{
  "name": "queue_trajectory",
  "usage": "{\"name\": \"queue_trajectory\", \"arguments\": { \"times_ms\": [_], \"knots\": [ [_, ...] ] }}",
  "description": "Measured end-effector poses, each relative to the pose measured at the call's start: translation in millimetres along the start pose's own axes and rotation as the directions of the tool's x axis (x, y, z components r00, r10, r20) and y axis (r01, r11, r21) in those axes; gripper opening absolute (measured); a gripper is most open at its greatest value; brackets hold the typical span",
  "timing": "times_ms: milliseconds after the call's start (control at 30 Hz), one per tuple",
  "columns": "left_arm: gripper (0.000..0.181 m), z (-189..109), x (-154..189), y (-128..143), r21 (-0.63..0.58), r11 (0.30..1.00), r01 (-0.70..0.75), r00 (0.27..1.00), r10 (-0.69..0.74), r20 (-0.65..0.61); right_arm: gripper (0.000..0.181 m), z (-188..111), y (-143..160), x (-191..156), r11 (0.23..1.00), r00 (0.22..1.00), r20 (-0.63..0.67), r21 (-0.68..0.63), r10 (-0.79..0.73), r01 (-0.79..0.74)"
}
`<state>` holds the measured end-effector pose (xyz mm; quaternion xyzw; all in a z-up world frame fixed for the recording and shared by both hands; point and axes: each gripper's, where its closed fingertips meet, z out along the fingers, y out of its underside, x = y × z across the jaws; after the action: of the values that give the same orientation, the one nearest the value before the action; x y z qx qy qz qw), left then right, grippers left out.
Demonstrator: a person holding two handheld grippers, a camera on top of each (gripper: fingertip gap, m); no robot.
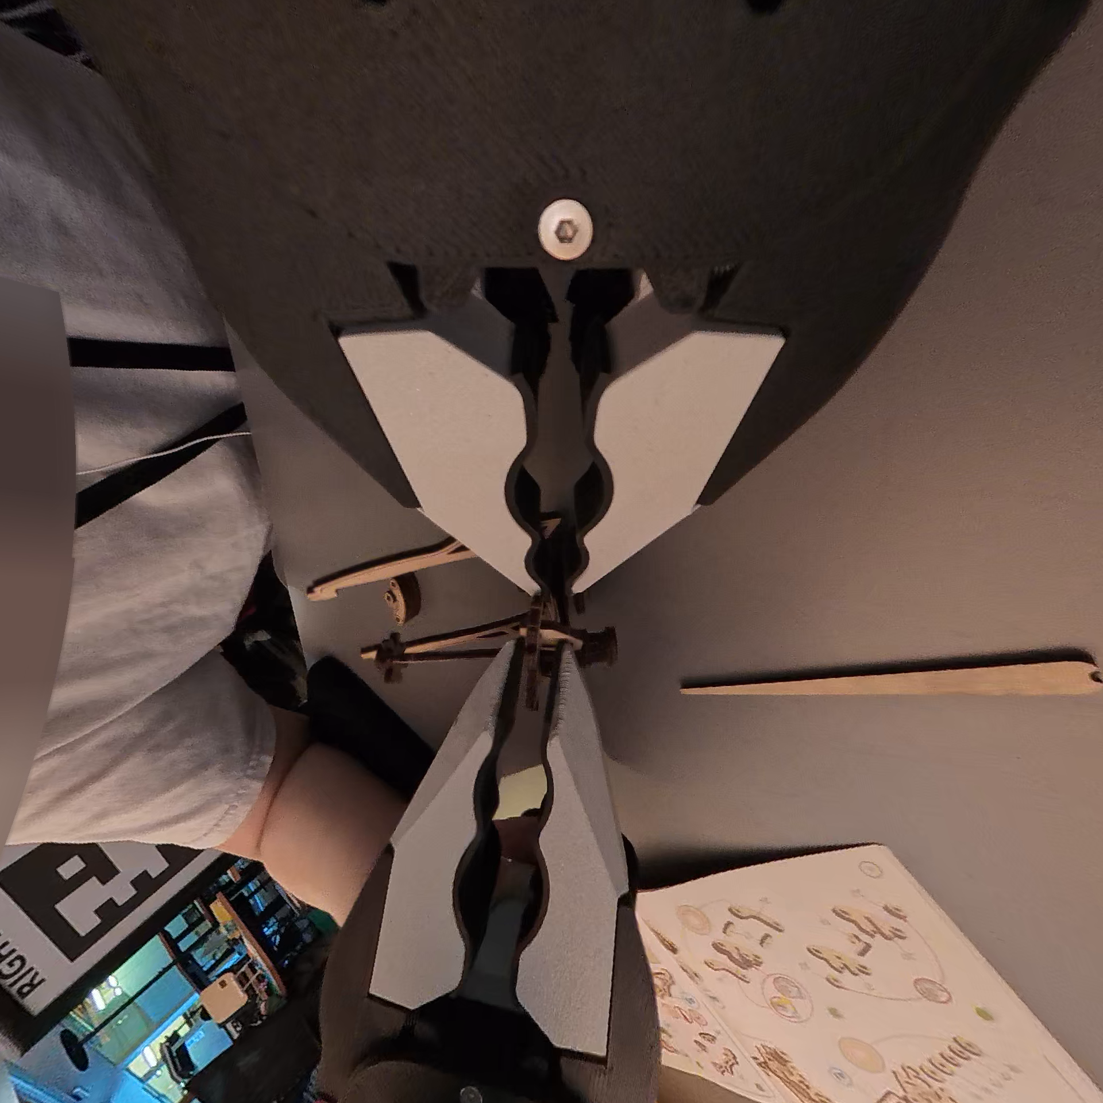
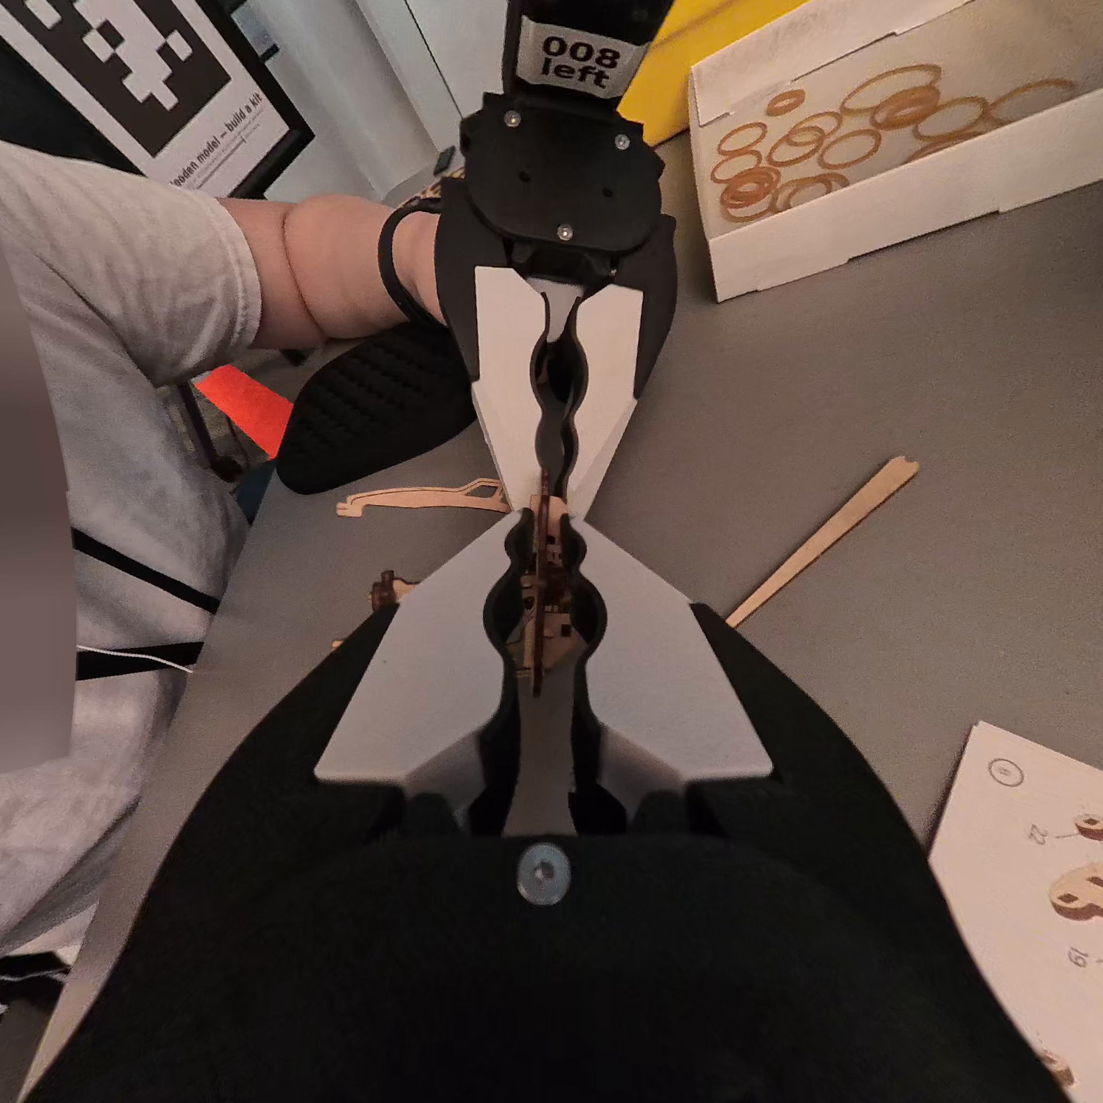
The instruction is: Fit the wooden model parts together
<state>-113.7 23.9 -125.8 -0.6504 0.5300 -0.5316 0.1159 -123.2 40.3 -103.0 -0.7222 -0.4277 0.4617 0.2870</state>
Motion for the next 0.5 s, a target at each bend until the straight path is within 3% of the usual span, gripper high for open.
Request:
{"name": "queue_trajectory", "arguments": {
  "times_ms": [500],
  "knots": [
    [0.0, -1.8, -3.1, -5.0, 0.034, 0.999, -0.003, 1.0, 0.003, 0.018, 0.004, -2.1, -0.9, 3.0, 0.997, 0.995, 0.068, 0.032, 0.071, -0.073]
  ]
}}
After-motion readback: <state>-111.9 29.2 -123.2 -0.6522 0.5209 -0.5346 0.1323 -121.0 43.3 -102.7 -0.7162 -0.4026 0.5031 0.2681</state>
